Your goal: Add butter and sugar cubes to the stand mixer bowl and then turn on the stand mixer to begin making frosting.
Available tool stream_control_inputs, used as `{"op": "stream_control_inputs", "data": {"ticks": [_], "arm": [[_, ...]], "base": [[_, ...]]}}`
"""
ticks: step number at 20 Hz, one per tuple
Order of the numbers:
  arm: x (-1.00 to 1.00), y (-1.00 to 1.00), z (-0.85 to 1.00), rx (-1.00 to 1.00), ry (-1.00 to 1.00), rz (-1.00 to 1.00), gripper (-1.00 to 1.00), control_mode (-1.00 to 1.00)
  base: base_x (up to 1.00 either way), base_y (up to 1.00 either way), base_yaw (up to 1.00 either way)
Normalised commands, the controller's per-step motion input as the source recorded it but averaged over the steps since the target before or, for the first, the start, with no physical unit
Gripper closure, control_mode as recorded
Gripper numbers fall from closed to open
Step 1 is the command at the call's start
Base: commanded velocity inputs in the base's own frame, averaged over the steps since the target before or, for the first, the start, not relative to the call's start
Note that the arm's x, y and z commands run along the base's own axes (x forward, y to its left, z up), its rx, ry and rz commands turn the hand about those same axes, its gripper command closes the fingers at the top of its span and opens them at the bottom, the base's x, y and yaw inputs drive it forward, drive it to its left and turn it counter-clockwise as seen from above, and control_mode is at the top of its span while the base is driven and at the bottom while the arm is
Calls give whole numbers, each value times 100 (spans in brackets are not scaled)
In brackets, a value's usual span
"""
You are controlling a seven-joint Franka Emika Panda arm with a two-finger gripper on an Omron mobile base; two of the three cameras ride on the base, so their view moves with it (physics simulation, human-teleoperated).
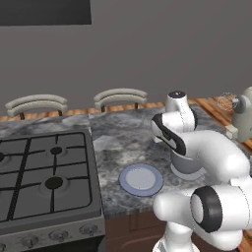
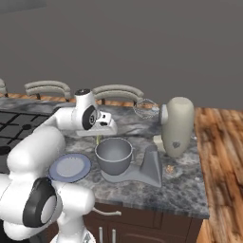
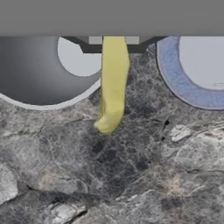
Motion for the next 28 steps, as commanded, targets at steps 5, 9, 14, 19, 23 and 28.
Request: {"op": "stream_control_inputs", "data": {"ticks": [5, 9, 14, 19, 23, 28], "arm": [[42, -54, -13, 2, 0, 0, 100, -100], [28, -40, -34, 0, 2, 0, 100, -100], [4, -34, -50, 0, 1, 0, 100, -100], [-18, -26, -41, 0, 0, 0, 100, -100], [-34, -14, -53, 0, 0, 0, 100, -100], [-32, 1, -49, -1, 0, 0, -100, -100]], "base": [[0, 0, 0], [0, 0, 0], [0, 0, 0], [0, 0, 0], [0, 0, 0], [0, 0, 0]]}}
